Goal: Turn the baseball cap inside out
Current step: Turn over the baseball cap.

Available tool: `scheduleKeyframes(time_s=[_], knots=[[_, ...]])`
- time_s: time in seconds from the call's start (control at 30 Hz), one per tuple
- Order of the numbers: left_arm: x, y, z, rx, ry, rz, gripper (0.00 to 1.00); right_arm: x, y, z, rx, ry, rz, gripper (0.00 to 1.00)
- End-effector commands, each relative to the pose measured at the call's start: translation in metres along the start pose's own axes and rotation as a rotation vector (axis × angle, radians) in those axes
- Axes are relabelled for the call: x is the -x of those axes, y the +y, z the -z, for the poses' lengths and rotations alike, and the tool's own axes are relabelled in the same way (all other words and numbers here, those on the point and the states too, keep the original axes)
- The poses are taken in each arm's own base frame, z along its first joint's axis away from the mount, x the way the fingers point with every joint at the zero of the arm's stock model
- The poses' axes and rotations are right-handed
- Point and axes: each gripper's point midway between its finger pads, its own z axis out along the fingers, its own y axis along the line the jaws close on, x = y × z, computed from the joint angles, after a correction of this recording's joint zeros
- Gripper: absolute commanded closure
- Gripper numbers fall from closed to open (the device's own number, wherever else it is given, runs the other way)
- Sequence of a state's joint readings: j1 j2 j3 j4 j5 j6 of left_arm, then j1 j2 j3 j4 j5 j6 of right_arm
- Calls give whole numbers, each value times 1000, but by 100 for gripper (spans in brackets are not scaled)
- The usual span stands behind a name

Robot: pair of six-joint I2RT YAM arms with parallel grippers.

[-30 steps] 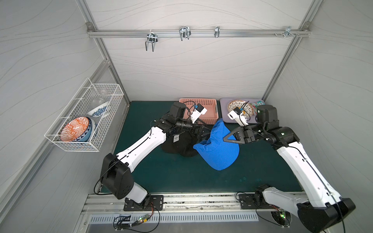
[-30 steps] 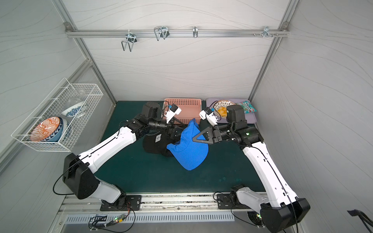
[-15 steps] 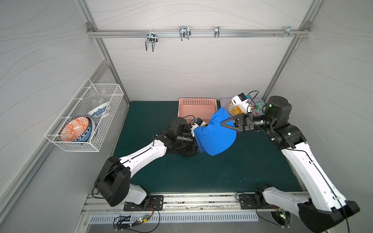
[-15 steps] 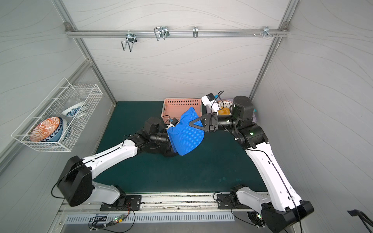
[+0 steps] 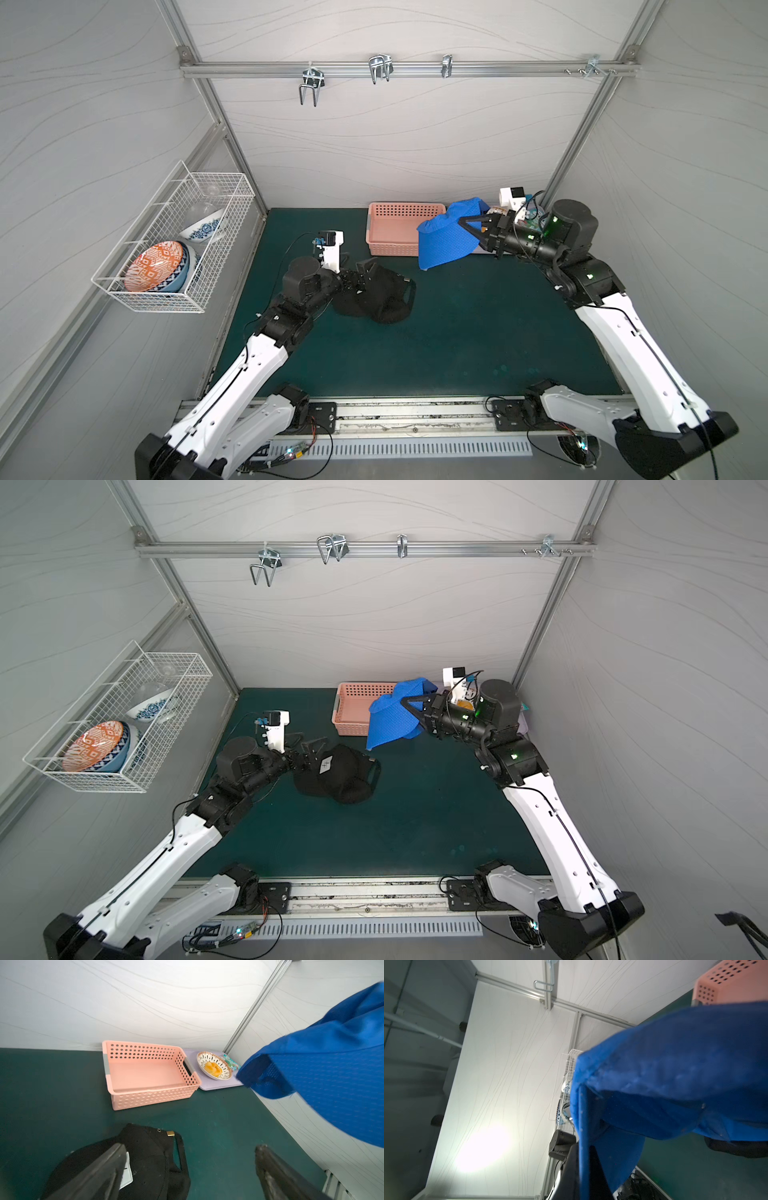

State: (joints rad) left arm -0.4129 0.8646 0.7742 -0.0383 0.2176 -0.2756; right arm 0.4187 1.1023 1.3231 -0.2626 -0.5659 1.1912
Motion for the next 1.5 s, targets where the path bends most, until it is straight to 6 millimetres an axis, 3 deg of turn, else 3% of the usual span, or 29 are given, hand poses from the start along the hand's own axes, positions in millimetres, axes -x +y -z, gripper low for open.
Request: scheduleKeyframes(time_s=[0.0, 0.13, 0.23, 0.33, 0.47, 0.63, 0.7, 0.8, 0.9, 0.93, 0.97, 1.0, 1.13, 1.2, 1.27, 1.47], knots=[[24, -46, 12, -143, -38, -246, 1, 9, -26, 1, -125, -114, -75, 100], [13, -103, 3, -213, 44, -601, 0, 8, -44, -5, -247, -176, -119, 100], [19, -134, -4, -263, 21, -697, 0, 3, -55, -12, -333, -194, -160, 100], [23, -153, -20, -282, -6, -757, 0, -1, -58, -20, -371, -199, -204, 100], [23, -168, -41, -277, -2, -826, 0, -6, -58, -30, -370, -210, -235, 100], [26, -151, -66, -132, 21, -860, 8, -8, -57, -33, -368, -232, -249, 100], [22, -143, -72, -85, 47, -884, 20, -7, -59, -32, -373, -244, -258, 100], [22, -134, -77, -28, 45, -876, 48, -8, -64, -34, -373, -249, -280, 100], [27, -128, -79, 25, 10, -852, 84, -10, -67, -37, -366, -245, -288, 100], [31, -127, -79, 43, -8, -843, 95, -10, -67, -37, -361, -246, -282, 98], [34, -125, -78, 61, -23, -833, 100, -9, -66, -37, -351, -249, -269, 86], [37, -122, -77, 80, -32, -822, 100, -10, -69, -37, -356, -250, -262, 80], [41, -107, -69, 157, -14, -792, 100, -1, -69, -20, -372, -309, -147, 25], [40, -103, -60, 159, 9, -785, 100, 5, -66, -3, -398, -348, -33, 7], [38, -98, -50, 134, 47, -763, 100, 6, -65, 12, -402, -357, 105, 1], [38, -88, -7, -71, 142, -653, 100, -15, -56, 39, -181, -184, 629, 1]])
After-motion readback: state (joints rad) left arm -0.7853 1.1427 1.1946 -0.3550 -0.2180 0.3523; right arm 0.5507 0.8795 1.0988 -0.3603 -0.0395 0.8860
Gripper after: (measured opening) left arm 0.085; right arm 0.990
